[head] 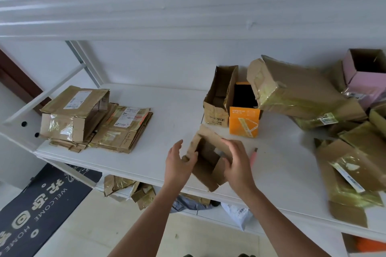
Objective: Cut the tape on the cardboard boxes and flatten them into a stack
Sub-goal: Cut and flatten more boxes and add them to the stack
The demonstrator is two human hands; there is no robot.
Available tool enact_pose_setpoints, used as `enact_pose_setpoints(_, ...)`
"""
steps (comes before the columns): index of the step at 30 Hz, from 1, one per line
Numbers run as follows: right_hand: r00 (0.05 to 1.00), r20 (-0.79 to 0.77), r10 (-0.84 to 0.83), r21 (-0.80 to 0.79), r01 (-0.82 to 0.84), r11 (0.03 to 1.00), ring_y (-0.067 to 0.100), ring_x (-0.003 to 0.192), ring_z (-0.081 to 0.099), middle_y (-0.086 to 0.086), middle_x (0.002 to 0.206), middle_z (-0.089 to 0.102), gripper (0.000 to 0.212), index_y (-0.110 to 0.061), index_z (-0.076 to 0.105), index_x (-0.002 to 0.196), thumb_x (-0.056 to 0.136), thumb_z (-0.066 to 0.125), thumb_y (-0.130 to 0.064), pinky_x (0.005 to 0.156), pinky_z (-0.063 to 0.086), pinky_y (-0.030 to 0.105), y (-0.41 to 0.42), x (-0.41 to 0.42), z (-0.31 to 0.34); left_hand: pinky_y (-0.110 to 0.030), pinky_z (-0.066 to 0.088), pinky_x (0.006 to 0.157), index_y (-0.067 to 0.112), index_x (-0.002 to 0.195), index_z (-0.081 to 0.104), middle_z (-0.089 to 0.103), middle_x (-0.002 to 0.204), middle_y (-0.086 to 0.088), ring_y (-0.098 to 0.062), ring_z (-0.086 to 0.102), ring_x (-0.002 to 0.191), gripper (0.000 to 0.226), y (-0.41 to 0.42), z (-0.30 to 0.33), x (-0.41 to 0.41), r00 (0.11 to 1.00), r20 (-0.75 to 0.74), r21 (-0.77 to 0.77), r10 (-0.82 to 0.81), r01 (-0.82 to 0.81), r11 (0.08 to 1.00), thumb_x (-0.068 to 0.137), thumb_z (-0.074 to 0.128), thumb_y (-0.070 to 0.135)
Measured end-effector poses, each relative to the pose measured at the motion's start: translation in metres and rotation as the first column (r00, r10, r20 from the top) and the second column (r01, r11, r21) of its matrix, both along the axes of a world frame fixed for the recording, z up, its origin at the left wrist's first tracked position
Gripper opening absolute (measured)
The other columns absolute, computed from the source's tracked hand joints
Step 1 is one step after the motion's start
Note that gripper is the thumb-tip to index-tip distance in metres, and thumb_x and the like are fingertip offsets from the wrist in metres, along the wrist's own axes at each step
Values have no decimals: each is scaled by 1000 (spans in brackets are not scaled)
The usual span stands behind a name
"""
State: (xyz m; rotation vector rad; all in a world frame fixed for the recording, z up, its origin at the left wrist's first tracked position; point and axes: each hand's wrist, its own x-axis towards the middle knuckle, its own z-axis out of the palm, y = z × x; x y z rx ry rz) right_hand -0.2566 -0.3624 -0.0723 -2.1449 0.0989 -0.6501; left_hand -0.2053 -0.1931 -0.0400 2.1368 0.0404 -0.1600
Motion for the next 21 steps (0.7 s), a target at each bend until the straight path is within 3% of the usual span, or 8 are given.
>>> enact_pose_setpoints(3,992,-7,123,-18,-123,992,-5,124,43,-4,127,52,66,-13,56,132,78,54,25,106,34,10,-1,0,2,-40,41,108,18,153,25,43,147,-5,-25,43,134,79,-1,0,9,991,-56,171,-119,127,977,89,71,27)
enact_pose_setpoints(5,993,3,121,-17,-121,992,-1,122,47,-1,126,53,67,-12,57,132,77,53,27,104,36,11,-3,-1,2,-37,48,97,17,149,32,51,140,-9,-24,52,120,63,-2,-4,11,982,-105,184,-159,176,967,94,62,15)
enact_pose_setpoints(8,998,55,-25,-19,26,999,6,119,47,6,122,57,61,-8,57,129,77,62,22,106,35,12,-7,-3,-2,-21,46,70,13,128,53,62,119,-8,-16,55,93,32,-1,-7,11,988,-104,177,-112,129,976,97,45,4)
enact_pose_setpoints(10,986,22,-164,-65,165,984,12,118,44,10,122,55,60,-8,52,133,79,74,5,108,40,33,-10,-3,-10,-20,39,60,10,107,57,62,103,-8,-16,53,82,20,0,-8,10,993,-82,184,-87,101,978,95,43,2)
enact_pose_setpoints(12,971,-114,-210,-39,207,978,23,121,42,13,129,49,76,-8,41,140,76,82,-10,106,41,47,-9,-5,-17,-22,37,57,8,93,55,59,89,-7,-15,49,73,15,2,-11,9,993,-95,145,-77,91,985,93,43,0)
enact_pose_setpoints(15,953,-242,-183,30,196,980,29,128,41,14,139,44,93,-10,32,146,72,87,-18,93,47,35,-5,-7,-20,-25,39,56,2,83,56,57,76,-7,-17,49,65,17,5,-16,4,988,-127,43,-88,94,995,91,42,-4)
enact_pose_setpoints(19,941,-218,-258,-47,253,966,32,122,49,11,132,51,86,-14,35,143,72,84,-9,90,55,46,-8,-5,-21,-26,37,55,9,69,50,49,68,-3,-16,45,63,27,10,-19,-2,982,-174,-83,-77,64,995,90,43,-6)
enact_pose_setpoints(21,950,-229,-213,-30,212,977,28,114,51,9,128,54,81,-14,40,140,71,83,-8,91,50,37,-11,-3,-22,-29,42,57,5,74,55,52,71,-7,-20,50,68,23,13,-21,-3,973,-223,-142,-57,26,989,91,43,-5)
